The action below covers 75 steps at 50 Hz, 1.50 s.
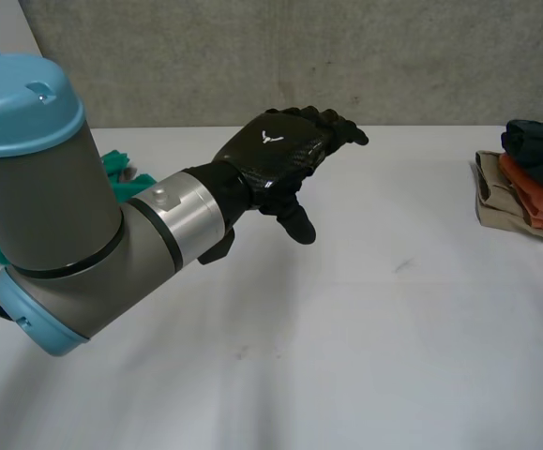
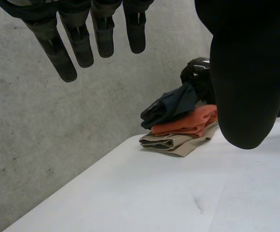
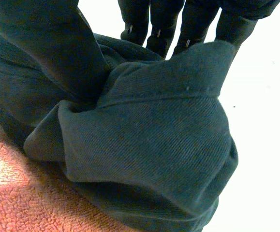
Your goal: Fold the laundry.
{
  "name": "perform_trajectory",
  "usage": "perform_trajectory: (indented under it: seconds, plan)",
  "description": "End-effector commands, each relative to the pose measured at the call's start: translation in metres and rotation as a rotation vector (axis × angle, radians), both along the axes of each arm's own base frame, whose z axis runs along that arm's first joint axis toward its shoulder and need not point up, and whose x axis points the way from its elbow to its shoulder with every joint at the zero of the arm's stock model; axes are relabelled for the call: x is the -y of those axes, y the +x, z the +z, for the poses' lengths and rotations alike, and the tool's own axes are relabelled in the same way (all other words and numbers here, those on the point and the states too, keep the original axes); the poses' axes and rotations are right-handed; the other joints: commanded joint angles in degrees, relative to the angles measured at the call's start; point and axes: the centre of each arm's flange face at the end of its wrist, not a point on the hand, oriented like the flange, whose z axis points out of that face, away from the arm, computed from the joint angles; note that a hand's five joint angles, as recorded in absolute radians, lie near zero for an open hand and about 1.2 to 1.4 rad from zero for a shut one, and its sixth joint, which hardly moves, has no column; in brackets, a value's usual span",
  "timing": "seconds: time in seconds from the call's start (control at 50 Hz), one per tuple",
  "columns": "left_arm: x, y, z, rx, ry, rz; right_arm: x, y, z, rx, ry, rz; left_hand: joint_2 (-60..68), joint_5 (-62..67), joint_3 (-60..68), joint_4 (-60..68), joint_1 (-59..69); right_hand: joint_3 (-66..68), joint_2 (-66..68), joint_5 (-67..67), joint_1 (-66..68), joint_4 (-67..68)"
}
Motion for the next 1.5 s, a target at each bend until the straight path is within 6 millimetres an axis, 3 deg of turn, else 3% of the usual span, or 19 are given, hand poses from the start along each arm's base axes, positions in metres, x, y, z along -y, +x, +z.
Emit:
perform_trajectory:
  seconds: [0.02, 0.1, 0.16, 0.32, 0.52, 0.56, 0.6, 0.7, 0.76, 0.84, 0.98, 1.08, 1.2, 1.24, 1.28, 1.32, 1.36, 1.44, 1.5]
  plan:
    - [-0.006, -0.001, -0.005, 0.010, 0.015, -0.008, 0.003, -0.002, -0.026, 0.018, -0.015, 0.037, 3.9, 3.5, 4.1, 3.6, 4.0, 11.5, 13.6, 12.0, 19.1, 10.5]
    - [-0.007, -0.001, -0.006, 0.013, 0.016, -0.011, -0.002, -0.006, -0.032, 0.027, 0.008, 0.022, 4.0, 3.7, 4.3, 3.8, 4.2, 2.8, 4.9, 3.2, 10.3, 1.8]
    - [-0.008, 0.000, -0.004, 0.011, 0.014, -0.011, -0.009, -0.011, -0.033, 0.051, 0.039, -0.001, 4.0, 3.7, 4.3, 3.8, 4.2, -58.5, -56.4, -58.0, -50.9, -59.5]
    - [-0.010, 0.001, 0.005, -0.006, -0.006, -0.013, -0.040, -0.022, 0.037, 0.084, 0.114, -0.161, 4.0, 3.7, 4.3, 3.8, 4.2, -58.5, -56.4, -58.0, -50.9, -59.5]
    - [-0.011, 0.007, 0.037, -0.065, -0.083, 0.004, -0.068, -0.036, 0.117, -0.288, -0.011, -0.691, 4.2, 3.8, 4.4, 3.9, 4.4, -58.5, -56.4, -58.0, -50.9, -59.5]
    - [-0.008, 0.013, 0.056, -0.103, -0.131, 0.050, -0.069, -0.022, 0.129, -0.306, -0.044, -0.702, 4.7, 4.3, 4.9, 4.4, 4.9, -58.5, -56.4, -58.0, -50.9, -59.5]
    - [-0.002, 0.018, 0.068, -0.125, -0.161, 0.108, -0.072, 0.026, 0.150, -0.283, -0.102, -0.638, 4.7, 4.3, 4.9, 4.4, 4.9, -58.5, -56.4, -58.0, -50.9, -59.5]
    - [0.057, 0.067, 0.087, -0.150, -0.220, 0.457, -0.106, 0.109, 0.183, -0.257, -0.193, -0.480, 4.2, 3.8, 4.4, 3.9, 4.4, -58.5, -56.4, -58.0, -50.9, -59.5]
    - [0.091, 0.099, 0.081, -0.122, -0.242, 0.608, -0.131, 0.151, 0.175, -0.268, -0.187, -0.366, 4.2, 3.8, 4.4, 3.9, 4.4, -58.5, -56.4, -58.0, -50.9, -59.5]
    - [0.148, 0.144, 0.048, 0.005, -0.281, 0.773, -0.167, 0.212, 0.150, -0.295, -0.162, -0.171, 3.7, 3.3, 3.9, 3.4, 3.9, -58.5, -56.4, -58.0, -50.9, -59.5]
    - [0.234, 0.199, -0.057, 0.280, -0.295, 0.888, -0.232, 0.291, 0.082, -0.476, -0.080, 0.068, 3.4, 3.0, 3.6, 3.1, 3.5, -58.5, -56.4, -58.0, -50.9, -59.5]
    - [0.269, 0.221, -0.127, 0.337, -0.236, 0.771, -0.250, 0.300, 0.032, -0.570, 0.028, 0.127, 3.2, 2.8, 3.4, 2.9, 3.4, -58.5, -56.4, -58.0, -50.9, -59.5]
    - [0.291, 0.235, -0.166, 0.343, -0.213, 0.749, -0.260, 0.293, 0.008, -0.584, 0.124, 0.122, 4.4, 4.0, 4.6, 4.1, 4.5, -58.5, -56.4, -58.0, -50.9, -59.5]
    - [0.295, 0.237, -0.171, 0.342, -0.213, 0.752, -0.261, 0.289, 0.004, -0.585, 0.143, 0.115, 12.4, 12.0, 12.6, 12.1, 12.6, -58.5, -56.4, -58.0, -50.9, -59.5]
    - [0.299, 0.238, -0.177, 0.340, -0.212, 0.753, -0.258, 0.284, 0.002, -0.586, 0.154, 0.100, 34.8, 34.5, 35.1, 34.6, 35.0, -58.5, -56.4, -58.0, -50.9, -59.5]
    - [0.298, 0.235, -0.181, 0.343, -0.206, 0.744, -0.251, 0.274, 0.001, -0.583, 0.171, 0.064, 41.3, 41.0, 41.6, 41.1, 41.5, -58.5, -56.4, -58.0, -50.9, -59.5]
    - [0.297, 0.232, -0.182, 0.343, -0.202, 0.733, -0.248, 0.267, 0.000, -0.581, 0.183, 0.040, 64.0, 63.6, 64.2, 63.7, 64.1, -58.5, -56.4, -58.0, -50.9, -59.5]
    - [0.286, 0.213, -0.176, 0.337, -0.198, 0.703, -0.242, 0.258, 0.003, -0.574, 0.182, 0.009, 64.1, 63.7, 64.3, 63.8, 64.2, -58.5, -56.4, -58.0, -50.9, -59.5]
    - [0.266, 0.188, -0.123, 0.288, -0.267, 0.668, -0.240, 0.256, 0.007, -0.565, 0.170, -0.004, 64.1, 63.7, 64.3, 63.8, 64.2, -58.5, -56.4, -58.0, -50.9, -59.5]
